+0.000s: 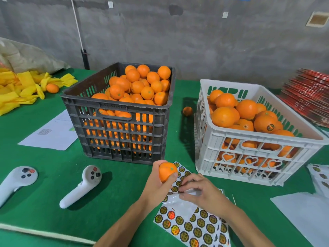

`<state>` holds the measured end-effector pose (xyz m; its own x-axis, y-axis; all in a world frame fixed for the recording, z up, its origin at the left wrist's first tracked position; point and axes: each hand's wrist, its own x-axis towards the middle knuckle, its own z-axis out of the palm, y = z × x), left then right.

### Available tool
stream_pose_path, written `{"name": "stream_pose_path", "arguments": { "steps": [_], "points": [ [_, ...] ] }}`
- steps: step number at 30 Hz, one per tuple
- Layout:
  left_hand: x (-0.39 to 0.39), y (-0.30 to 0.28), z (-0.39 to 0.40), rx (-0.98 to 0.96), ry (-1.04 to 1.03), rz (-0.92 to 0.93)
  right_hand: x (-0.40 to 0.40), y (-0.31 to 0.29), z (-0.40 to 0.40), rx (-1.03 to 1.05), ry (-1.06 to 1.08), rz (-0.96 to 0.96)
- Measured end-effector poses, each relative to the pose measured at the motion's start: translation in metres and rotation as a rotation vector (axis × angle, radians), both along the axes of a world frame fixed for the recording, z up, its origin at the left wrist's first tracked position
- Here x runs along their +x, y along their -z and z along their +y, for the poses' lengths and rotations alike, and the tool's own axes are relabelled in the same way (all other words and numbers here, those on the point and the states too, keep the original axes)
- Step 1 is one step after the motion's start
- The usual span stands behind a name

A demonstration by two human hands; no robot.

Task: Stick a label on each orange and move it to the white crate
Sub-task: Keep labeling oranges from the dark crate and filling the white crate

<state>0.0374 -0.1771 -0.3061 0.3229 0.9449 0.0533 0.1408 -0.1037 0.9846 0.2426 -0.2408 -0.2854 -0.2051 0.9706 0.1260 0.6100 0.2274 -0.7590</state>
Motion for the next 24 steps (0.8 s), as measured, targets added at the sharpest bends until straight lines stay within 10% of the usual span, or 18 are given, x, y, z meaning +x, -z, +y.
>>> {"name": "stream_pose_path", "arguments": {
  "steps": [24],
  "points": [
    [-0.001, -0.003, -0.008, 0.049, 0.008, -0.045, -0.006, -0.032, 0.024, -0.516, 0.008, 0.09]
  ]
}}
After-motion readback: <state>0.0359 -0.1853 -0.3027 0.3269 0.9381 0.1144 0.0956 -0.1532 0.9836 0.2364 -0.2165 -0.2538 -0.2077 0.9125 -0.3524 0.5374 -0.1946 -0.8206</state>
